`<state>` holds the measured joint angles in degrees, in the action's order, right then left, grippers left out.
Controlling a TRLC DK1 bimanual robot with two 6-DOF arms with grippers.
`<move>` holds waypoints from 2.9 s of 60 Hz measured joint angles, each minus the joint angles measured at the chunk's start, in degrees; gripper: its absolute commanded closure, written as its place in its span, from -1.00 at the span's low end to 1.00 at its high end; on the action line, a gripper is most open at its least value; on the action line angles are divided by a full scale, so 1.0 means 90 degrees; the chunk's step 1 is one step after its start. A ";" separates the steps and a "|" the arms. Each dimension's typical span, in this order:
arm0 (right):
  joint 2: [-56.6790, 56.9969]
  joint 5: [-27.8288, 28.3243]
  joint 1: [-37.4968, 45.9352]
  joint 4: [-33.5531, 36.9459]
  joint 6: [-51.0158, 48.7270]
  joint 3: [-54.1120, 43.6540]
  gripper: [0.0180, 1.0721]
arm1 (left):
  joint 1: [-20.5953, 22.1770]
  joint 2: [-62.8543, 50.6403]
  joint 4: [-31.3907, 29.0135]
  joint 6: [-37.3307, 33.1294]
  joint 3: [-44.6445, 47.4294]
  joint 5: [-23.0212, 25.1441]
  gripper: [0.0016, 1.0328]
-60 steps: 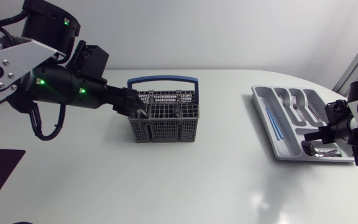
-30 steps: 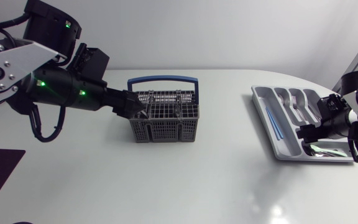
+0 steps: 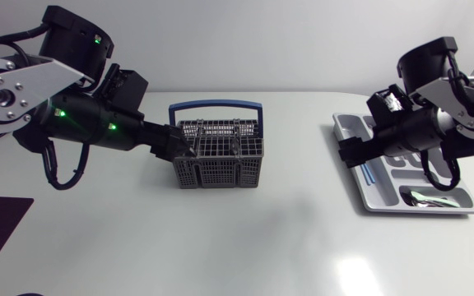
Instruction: Unload the cutlery basket into the drawer organizer.
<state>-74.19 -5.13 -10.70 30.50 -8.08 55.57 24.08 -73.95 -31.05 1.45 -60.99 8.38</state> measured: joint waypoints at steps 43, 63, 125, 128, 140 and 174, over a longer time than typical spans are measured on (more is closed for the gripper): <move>-0.1768 0.1654 -0.1814 0.0578 0.1146 0.2113 -0.73 | -0.0430 -0.0172 -0.1073 -0.1571 -0.0022 0.0590 -0.80; -0.2601 0.1838 -0.2125 0.0573 0.1423 0.2803 -0.42 | -0.0588 -0.0170 -0.1015 -0.1909 0.0070 0.0695 -0.80; -0.3747 0.1897 -0.2348 -0.0087 0.1450 0.3279 0.73 | -0.0707 -0.0172 -0.0702 -0.2006 0.0274 0.0806 -0.80; -0.3759 0.1909 -0.2351 -0.0107 0.1450 0.3279 0.81 | -0.0704 -0.0172 -0.0702 -0.2006 0.0287 0.0809 -0.80; -0.3772 0.1950 -0.2426 -0.0131 0.1564 0.3291 0.89 | -0.0704 -0.0172 -0.0661 -0.2006 0.0287 0.0809 -0.80; -0.3330 0.2081 -0.2431 0.0068 0.1610 0.3320 0.89 | -0.0704 -0.0172 -0.0588 -0.2006 0.0350 0.0811 -0.80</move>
<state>-104.16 13.61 -32.58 31.11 6.41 85.45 17.74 -75.50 -36.34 -16.60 -57.84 15.68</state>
